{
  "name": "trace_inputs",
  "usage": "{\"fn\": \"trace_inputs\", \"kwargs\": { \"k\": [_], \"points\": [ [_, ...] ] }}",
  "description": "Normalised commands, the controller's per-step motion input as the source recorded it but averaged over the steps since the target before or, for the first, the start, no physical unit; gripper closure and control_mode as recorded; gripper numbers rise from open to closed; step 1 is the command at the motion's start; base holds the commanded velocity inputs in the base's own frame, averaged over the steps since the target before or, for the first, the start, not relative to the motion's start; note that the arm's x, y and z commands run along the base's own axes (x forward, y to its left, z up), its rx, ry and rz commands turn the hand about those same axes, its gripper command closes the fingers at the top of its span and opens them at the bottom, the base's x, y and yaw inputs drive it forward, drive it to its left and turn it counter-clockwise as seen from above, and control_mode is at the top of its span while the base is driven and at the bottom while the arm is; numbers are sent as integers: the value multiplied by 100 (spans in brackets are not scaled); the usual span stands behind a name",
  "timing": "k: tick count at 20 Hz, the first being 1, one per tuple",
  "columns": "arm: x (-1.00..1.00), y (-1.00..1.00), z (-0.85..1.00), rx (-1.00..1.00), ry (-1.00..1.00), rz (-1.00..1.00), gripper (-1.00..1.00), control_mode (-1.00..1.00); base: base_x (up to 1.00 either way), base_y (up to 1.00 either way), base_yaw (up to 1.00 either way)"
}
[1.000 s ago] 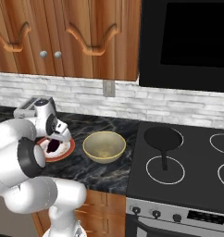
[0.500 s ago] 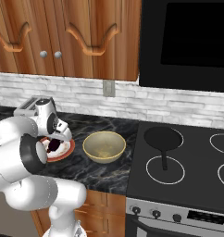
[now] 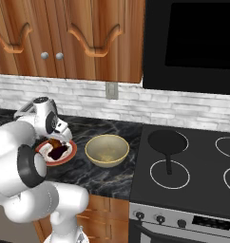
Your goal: Place the chicken drumstick on the plate and place the eggplant on the same plate.
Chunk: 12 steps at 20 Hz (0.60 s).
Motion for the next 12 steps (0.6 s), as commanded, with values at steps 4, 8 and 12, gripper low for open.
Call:
{"fn": "trace_inputs", "kwargs": {
  "k": [4,8,12],
  "points": [
    [-100,-49,93,0,-29,0,-100,-100,0,0,0],
    [-100,-48,100,0,-38,10,-100,-100,0,0,0],
    [-88,-24,69,4,-53,6,-100,-100,0,0,0]
  ]
}}
